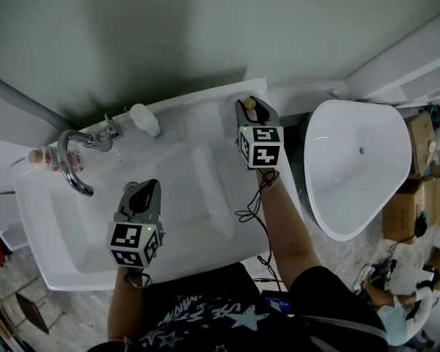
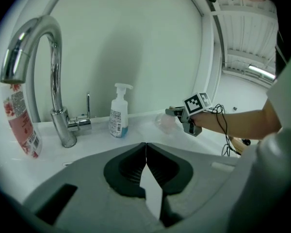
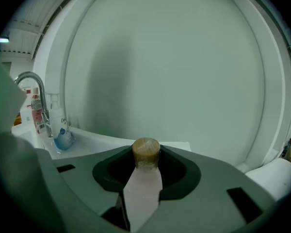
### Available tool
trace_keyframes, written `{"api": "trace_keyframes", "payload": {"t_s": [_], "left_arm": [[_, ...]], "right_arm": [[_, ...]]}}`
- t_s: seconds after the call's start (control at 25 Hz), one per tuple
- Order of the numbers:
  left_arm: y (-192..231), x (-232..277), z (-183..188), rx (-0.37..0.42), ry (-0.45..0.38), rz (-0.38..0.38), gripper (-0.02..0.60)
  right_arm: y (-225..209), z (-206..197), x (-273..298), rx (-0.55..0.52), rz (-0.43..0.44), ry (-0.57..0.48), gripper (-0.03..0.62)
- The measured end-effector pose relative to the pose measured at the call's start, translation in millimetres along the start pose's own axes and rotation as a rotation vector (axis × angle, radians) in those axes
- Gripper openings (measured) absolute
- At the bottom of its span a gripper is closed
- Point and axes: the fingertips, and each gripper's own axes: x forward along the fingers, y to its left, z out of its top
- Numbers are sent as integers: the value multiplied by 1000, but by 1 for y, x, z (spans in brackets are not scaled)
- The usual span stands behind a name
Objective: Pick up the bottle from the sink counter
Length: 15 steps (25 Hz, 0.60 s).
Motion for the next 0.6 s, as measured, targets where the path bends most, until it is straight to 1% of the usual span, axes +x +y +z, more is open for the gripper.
{"api": "trace_keyframes", "payload": {"t_s": [0.2,0.4,0.6], "left_arm": [[-3,-20,2,14,-32,-45,20],[-7,-52,1,46,-54,-113,20],[-5,-98,-14,64,-78,-150,20]], "right_arm": [[20,24,-35,-5,-12,-46,140],[42,47,-91,4,-51,-81,140],[77,48,-148,32,-69,-102,140]]}}
